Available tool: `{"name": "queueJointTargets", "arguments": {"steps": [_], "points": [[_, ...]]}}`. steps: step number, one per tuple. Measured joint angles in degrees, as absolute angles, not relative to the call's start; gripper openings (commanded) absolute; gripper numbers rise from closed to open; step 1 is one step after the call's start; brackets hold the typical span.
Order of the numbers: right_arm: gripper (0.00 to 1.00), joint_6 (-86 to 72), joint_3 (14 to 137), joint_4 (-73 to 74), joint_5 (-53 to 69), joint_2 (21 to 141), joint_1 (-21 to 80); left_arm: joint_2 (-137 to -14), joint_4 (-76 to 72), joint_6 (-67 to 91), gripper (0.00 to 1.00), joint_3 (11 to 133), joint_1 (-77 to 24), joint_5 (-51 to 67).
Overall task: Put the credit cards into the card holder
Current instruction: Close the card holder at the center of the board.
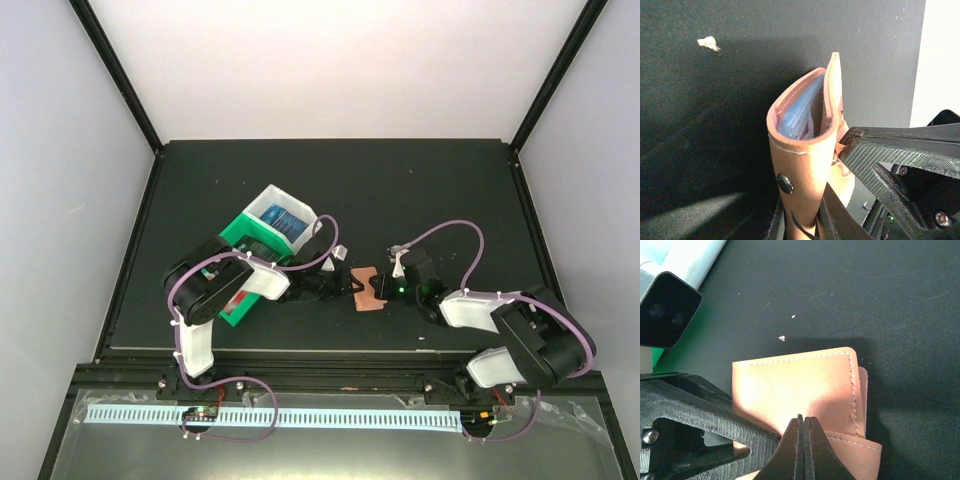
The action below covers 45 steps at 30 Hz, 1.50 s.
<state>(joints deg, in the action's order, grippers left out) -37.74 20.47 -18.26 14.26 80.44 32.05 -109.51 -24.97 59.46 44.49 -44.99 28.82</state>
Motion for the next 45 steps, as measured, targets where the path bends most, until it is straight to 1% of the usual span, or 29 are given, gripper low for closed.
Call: {"name": "queueJointTargets", "arguments": {"steps": [18, 32, 45], "points": [[0.01, -39.3, 18.9, -21.1, 9.3, 80.3, 34.9, -109.8, -25.1, 59.9, 0.02, 44.5, -44.9, 29.1], [0.01, -40.8, 16.0, -27.9, 2.9, 81.4, 38.6, -110.0, -25.3, 60.2, 0.02, 44.6, -44.6, 29.8], [0.01, -41.3, 14.6, -33.4, 2.0, 83.7, 39.0, -110.1, -25.3, 60.4, 0.01, 44.6, -44.6, 29.8]]}}
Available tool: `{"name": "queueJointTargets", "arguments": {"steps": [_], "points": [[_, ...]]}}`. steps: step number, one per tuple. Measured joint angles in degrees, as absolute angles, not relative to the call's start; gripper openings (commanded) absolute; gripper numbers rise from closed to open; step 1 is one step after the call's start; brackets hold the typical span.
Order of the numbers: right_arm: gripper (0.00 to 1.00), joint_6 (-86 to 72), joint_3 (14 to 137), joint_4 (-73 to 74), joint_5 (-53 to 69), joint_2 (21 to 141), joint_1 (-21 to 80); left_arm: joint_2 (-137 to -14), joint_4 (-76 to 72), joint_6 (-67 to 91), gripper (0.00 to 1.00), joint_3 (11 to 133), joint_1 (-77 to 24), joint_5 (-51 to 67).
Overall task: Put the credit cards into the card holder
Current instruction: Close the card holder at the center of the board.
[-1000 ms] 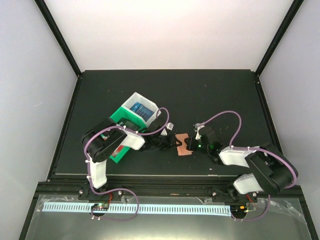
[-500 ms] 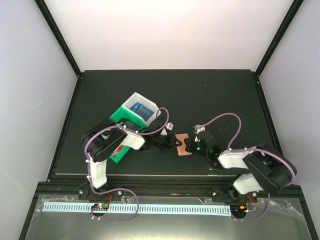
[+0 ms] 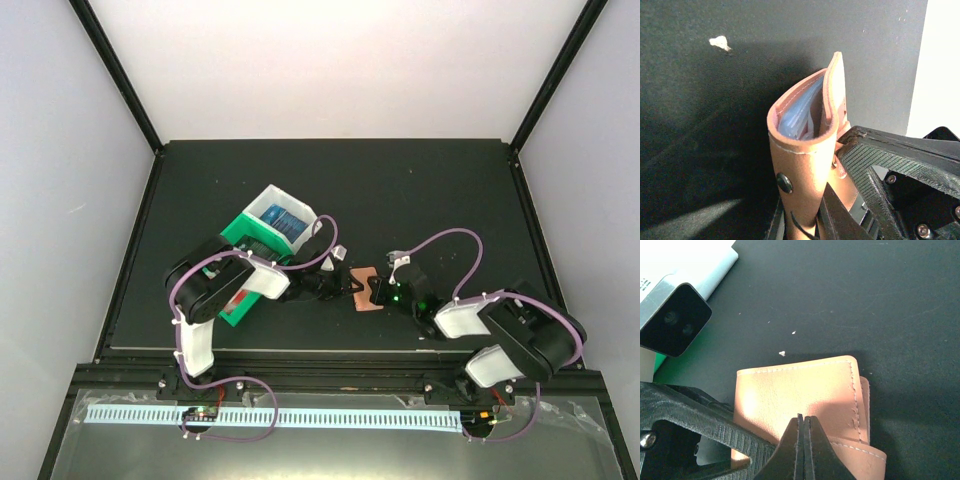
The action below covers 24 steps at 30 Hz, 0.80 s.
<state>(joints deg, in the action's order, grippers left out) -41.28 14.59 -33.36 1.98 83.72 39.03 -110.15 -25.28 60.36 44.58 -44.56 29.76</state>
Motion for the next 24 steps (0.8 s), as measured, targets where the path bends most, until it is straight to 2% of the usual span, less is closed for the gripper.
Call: {"name": "queueJointTargets", "arguments": {"steps": [9, 24], "points": [[0.01, -41.3, 14.0, -36.8, 1.8, 85.4, 39.0, -110.3, -25.1, 60.7, 0.01, 44.8, -44.2, 30.1], [0.01, -40.6, 13.8, -34.3, 0.8, 82.8, 39.7, -110.1, -24.9, 60.9, 0.02, 44.9, -43.8, 30.2]]}}
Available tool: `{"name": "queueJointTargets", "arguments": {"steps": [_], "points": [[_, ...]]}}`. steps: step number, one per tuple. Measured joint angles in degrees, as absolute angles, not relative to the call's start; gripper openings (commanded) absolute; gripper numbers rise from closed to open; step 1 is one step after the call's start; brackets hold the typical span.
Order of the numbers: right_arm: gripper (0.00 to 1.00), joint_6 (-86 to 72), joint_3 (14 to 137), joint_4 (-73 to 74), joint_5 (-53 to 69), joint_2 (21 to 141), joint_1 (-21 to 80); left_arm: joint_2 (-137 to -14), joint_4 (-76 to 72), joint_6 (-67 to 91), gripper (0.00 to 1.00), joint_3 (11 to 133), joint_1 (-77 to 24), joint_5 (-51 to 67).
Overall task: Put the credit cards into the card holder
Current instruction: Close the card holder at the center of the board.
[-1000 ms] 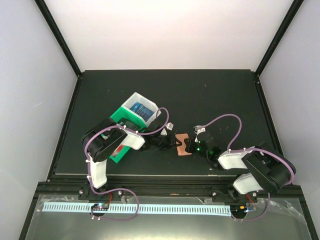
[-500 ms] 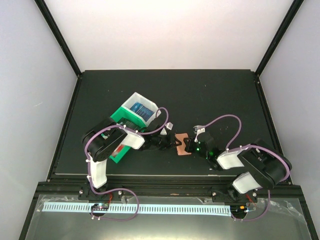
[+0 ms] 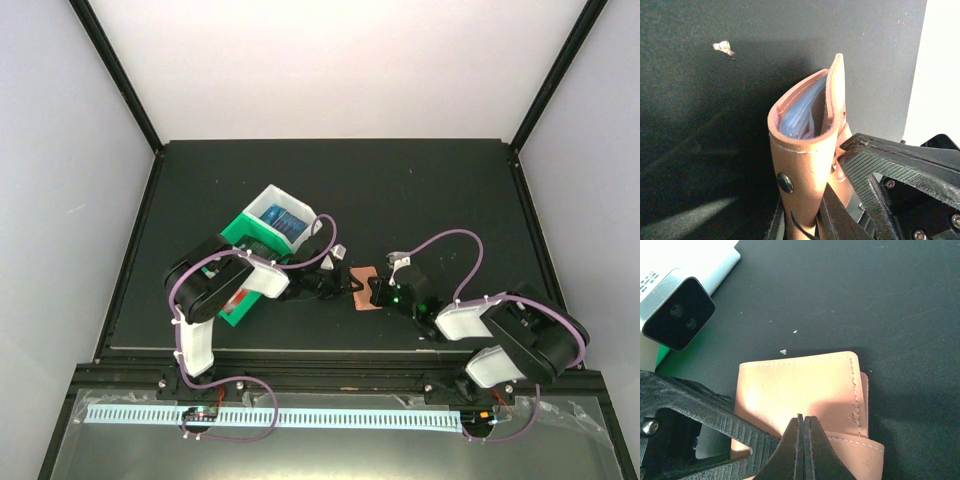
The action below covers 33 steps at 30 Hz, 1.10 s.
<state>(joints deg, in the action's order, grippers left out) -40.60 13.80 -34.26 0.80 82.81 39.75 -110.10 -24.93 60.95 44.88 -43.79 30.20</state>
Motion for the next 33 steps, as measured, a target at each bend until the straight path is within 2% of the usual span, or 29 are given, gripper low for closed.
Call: {"name": "queueJointTargets", "arguments": {"steps": [18, 33], "points": [[0.01, -41.4, 14.9, -35.0, -0.5, 85.1, 40.3, -111.2, -22.7, 61.6, 0.02, 46.7, -42.0, 33.8], [0.01, -44.3, 14.3, -36.3, -10.5, 85.7, 45.7, -112.2, -20.6, 61.6, 0.02, 48.3, -40.9, 37.0]]}}
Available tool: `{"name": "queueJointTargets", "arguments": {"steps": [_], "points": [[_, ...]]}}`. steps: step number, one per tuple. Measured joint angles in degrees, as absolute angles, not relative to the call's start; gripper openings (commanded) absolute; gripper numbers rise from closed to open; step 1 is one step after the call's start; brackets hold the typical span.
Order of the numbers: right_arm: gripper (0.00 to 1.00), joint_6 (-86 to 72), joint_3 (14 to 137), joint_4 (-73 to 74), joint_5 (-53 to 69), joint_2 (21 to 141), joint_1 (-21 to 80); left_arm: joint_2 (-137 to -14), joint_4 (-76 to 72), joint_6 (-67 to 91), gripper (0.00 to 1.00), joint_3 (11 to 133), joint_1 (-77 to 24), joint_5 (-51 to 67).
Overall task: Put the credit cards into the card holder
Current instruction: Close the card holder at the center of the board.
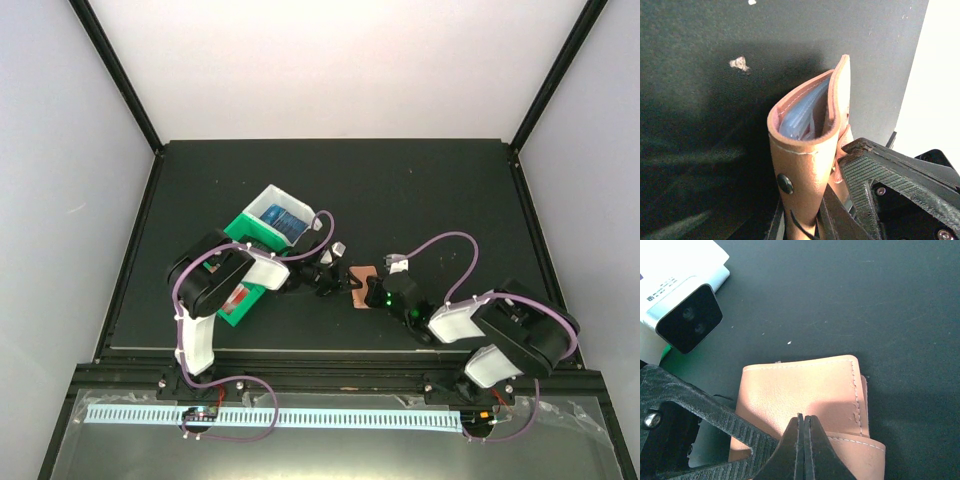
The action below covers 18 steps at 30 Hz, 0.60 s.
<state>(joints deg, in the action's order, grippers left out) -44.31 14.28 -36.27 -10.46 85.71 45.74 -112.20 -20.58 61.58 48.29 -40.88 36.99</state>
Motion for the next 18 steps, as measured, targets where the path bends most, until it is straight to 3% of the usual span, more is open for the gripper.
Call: {"name": "queueJointTargets", "arguments": {"steps": [18], "points": [[0.01, -47.8, 13.9, -46.1, -16.8, 92.1, 48.7, -112.9, -21.4, 61.8, 0.02, 48.3, -39.9, 39.0]]}}
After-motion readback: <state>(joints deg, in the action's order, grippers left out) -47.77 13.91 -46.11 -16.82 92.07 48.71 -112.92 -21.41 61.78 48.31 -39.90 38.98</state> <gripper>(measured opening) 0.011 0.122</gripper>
